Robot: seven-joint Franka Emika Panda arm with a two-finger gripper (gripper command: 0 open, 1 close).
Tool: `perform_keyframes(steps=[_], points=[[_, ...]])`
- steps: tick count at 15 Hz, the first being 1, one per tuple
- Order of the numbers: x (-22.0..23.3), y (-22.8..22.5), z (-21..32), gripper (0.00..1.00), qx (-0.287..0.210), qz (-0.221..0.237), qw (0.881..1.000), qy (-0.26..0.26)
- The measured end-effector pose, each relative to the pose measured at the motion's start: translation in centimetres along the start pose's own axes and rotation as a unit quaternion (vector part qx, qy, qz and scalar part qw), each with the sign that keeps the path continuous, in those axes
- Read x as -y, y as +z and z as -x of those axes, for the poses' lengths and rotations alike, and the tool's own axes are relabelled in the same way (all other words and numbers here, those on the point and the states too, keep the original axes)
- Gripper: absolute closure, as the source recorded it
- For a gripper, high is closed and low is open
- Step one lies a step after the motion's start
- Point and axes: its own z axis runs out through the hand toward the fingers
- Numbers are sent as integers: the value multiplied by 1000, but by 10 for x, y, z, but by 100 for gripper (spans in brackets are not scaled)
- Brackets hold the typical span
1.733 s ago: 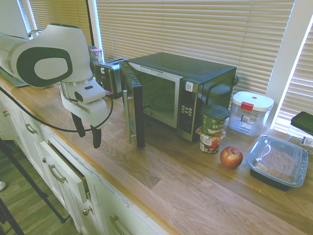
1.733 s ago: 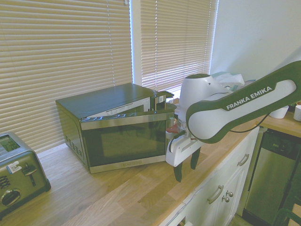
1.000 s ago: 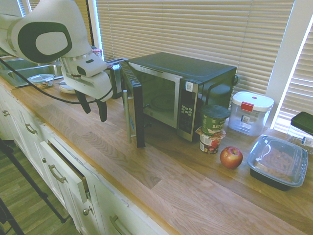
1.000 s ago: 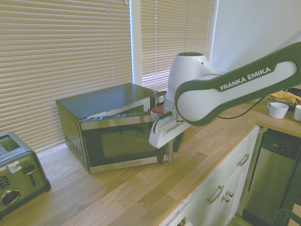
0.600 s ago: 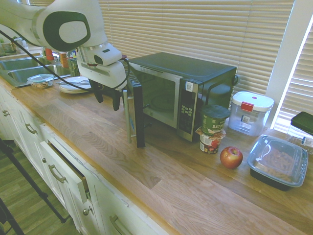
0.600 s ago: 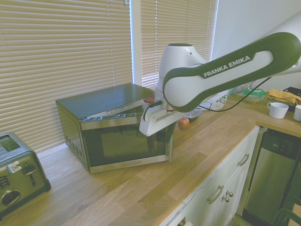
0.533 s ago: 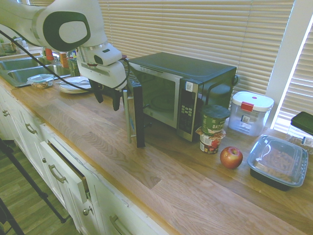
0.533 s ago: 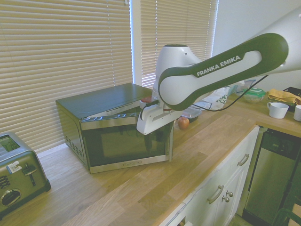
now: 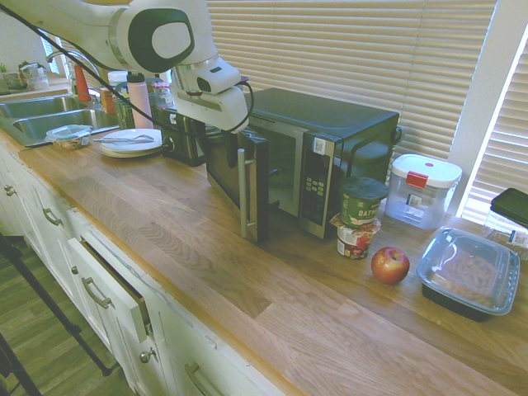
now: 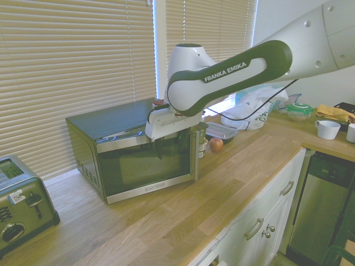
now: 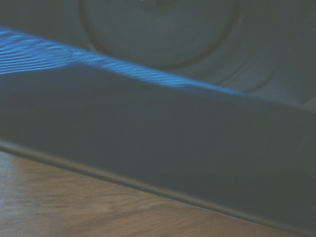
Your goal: Close the microwave
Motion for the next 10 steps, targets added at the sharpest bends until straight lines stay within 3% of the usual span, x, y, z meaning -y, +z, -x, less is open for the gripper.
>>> perform_keyframes(steps=[10], points=[[42, 17, -50, 0, -17, -9, 1000, 9]])
